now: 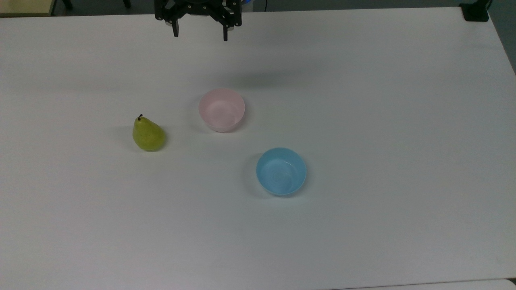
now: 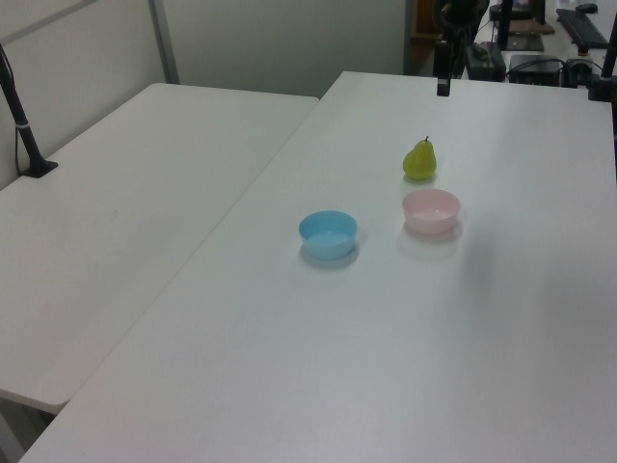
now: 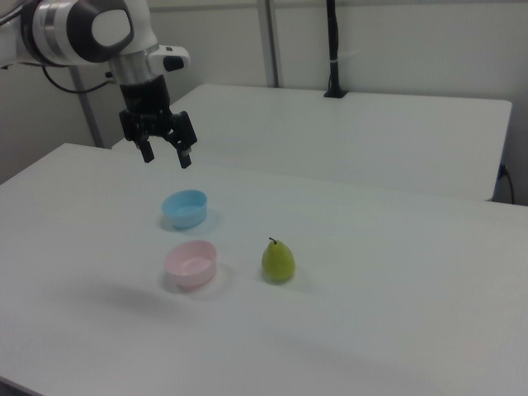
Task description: Place the pear in the bowl
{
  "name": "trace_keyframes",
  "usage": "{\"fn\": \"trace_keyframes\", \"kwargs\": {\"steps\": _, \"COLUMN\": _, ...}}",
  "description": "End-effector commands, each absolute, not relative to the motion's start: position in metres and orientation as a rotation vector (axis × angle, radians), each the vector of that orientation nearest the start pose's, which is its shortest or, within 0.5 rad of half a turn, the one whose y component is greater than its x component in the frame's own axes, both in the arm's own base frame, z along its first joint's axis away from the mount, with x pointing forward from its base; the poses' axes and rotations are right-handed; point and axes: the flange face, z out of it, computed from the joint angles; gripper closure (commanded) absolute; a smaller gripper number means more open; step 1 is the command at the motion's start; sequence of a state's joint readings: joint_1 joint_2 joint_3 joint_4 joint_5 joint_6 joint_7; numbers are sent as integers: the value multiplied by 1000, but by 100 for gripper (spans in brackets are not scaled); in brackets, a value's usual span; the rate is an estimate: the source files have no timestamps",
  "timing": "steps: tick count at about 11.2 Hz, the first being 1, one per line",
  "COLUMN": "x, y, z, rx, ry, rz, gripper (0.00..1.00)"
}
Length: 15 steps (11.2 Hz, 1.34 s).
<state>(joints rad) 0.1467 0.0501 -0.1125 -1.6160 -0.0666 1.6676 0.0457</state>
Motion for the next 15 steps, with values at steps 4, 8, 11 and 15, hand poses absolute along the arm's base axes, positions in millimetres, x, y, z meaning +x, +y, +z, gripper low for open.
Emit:
{"fn": "trace_keyframes", "kwargs": {"steps": 4, "x": 567, "y": 9, "z": 589, "rx": -3195, "ry": 33, "rz": 9, "gripper": 0}}
{"fn": "trace_keyframes", "kwargs": {"steps": 8, "x": 567, "y": 7, "z": 590, "rx": -3195, "ry": 37, "rz": 7, "gripper": 0}}
{"fn": "trace_keyframes", "kwargs": {"steps": 11, "x": 567, "y": 0, "z": 591, "rx": -3195, "ry": 40, "rz": -2, "gripper": 0}}
{"fn": "trace_keyframes", "kwargs": {"steps": 15, "x": 572, "y": -32, "z": 584, "rx": -3193, "ry": -122, "rz": 14, "gripper": 0}}
